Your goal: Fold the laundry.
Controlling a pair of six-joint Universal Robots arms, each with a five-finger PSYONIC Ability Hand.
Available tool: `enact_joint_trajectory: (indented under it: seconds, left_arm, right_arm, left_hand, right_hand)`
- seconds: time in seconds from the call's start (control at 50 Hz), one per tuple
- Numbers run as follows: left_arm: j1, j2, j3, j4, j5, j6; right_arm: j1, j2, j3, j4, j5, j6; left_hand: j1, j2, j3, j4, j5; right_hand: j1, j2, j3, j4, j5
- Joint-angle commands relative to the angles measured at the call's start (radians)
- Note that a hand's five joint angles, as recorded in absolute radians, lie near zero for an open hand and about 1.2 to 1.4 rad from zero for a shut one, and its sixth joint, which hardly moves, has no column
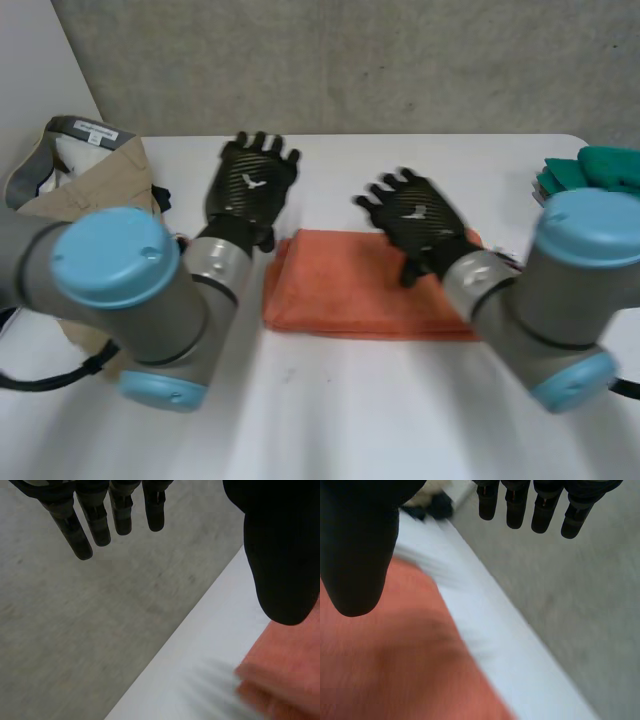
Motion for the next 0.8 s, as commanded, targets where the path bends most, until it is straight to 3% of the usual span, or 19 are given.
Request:
enact_joint_trajectory:
  seconds: [0.02, 0.08, 0.14, 0.16, 0.18, 0.22, 0.24, 0.3, 0.38, 0.5, 0.62, 0.68, 0.7, 0.74, 0.76, 0.8]
  left_arm:
    - [-0.044, -0.146, 0.117, -0.024, 0.019, -0.018]
    - [-0.047, -0.177, 0.145, -0.071, 0.016, -0.017]
    - [-0.047, -0.177, 0.143, -0.113, 0.016, -0.018]
    - [-0.047, -0.177, 0.140, -0.120, 0.016, -0.018]
    - [-0.047, -0.172, 0.137, -0.128, 0.016, -0.020]
    - [-0.045, -0.163, 0.120, -0.150, 0.015, -0.023]
    - [-0.044, -0.157, 0.112, -0.154, 0.015, -0.023]
    - [-0.036, -0.097, 0.070, -0.163, 0.013, -0.023]
    - [-0.015, -0.011, 0.011, -0.163, 0.012, -0.026]
    - [0.024, 0.093, -0.085, -0.165, -0.021, -0.029]
    - [0.042, 0.124, -0.147, -0.162, -0.056, -0.032]
    - [0.045, 0.122, -0.153, -0.162, -0.057, -0.032]
    - [0.045, 0.121, -0.153, -0.162, -0.057, -0.032]
    - [0.048, 0.119, -0.150, -0.160, -0.056, -0.032]
    - [0.048, 0.118, -0.145, -0.159, -0.054, -0.032]
    - [0.050, 0.115, -0.125, -0.156, -0.053, -0.035]
  right_arm:
    - [-0.136, -0.019, 0.107, 0.105, 0.027, 0.038]
    - [-0.191, -0.005, 0.143, 0.106, 0.040, -0.013]
    - [-0.219, 0.041, 0.156, 0.104, 0.061, -0.106]
    - [-0.220, 0.056, 0.157, 0.104, 0.072, -0.132]
    - [-0.226, 0.076, 0.149, 0.104, 0.101, -0.190]
    - [-0.226, 0.087, 0.143, 0.095, 0.136, -0.238]
    - [-0.223, 0.083, 0.135, 0.070, 0.167, -0.270]
    - [-0.220, 0.078, 0.112, -0.006, 0.207, -0.303]
    - [-0.139, 0.060, 0.080, -0.095, 0.213, -0.329]
    - [0.132, 0.089, -0.041, -0.126, 0.181, -0.337]
    - [0.269, 0.196, -0.087, -0.143, -0.011, -0.343]
    - [0.281, 0.228, -0.095, -0.138, -0.057, -0.337]
    - [0.280, 0.233, -0.097, -0.137, -0.068, -0.321]
    - [0.275, 0.225, -0.094, -0.137, -0.068, -0.286]
    - [0.275, 0.207, -0.083, -0.138, -0.065, -0.216]
    - [0.262, 0.180, -0.077, -0.140, -0.059, -0.139]
  left_hand:
    - [-0.028, -0.023, -0.025, -0.020, -0.020]
    - [-0.022, -0.017, -0.019, -0.014, -0.014]
    - [-0.022, -0.017, -0.019, -0.014, -0.014]
    - [-0.022, -0.017, -0.019, -0.014, -0.014]
    - [-0.022, -0.017, -0.019, -0.014, -0.014]
    - [-0.019, -0.014, -0.016, -0.011, -0.011]
    - [-0.019, -0.014, -0.016, -0.011, -0.011]
    - [-0.019, -0.014, -0.016, -0.011, -0.011]
    - [-0.016, -0.011, -0.013, -0.008, -0.008]
    - [-0.025, -0.020, -0.022, -0.017, -0.017]
    - [-0.025, -0.020, -0.022, -0.017, -0.017]
    - [-0.028, -0.023, -0.025, -0.020, -0.020]
    - [-0.028, -0.023, -0.025, -0.020, -0.020]
    - [-0.028, -0.023, -0.025, -0.020, -0.020]
    - [-0.028, -0.023, -0.025, -0.020, -0.020]
    - [-0.031, -0.025, -0.028, -0.023, -0.023]
  right_hand:
    - [-0.060, -0.041, -0.043, -0.044, -0.046]
    - [-0.057, -0.037, -0.039, -0.040, -0.042]
    - [0.120, 0.139, 0.137, 0.136, 0.134]
    - [0.242, 0.262, 0.260, 0.259, 0.256]
    - [0.613, 0.632, 0.630, 0.629, 0.627]
    - [1.060, 1.080, 1.078, 1.077, 1.074]
    - [1.160, 1.180, 1.178, 1.177, 1.174]
    - [1.161, 1.181, 1.179, 1.178, 1.175]
    - [1.161, 1.181, 1.179, 1.178, 1.175]
    - [1.161, 1.181, 1.179, 1.178, 1.175]
    - [1.161, 1.181, 1.179, 1.178, 1.175]
    - [1.161, 1.181, 1.179, 1.178, 1.175]
    - [1.066, 1.086, 1.084, 1.083, 1.081]
    - [0.566, 0.586, 0.584, 0.583, 0.580]
    - [-0.056, -0.036, -0.038, -0.039, -0.042]
    - [-0.060, -0.041, -0.043, -0.044, -0.046]
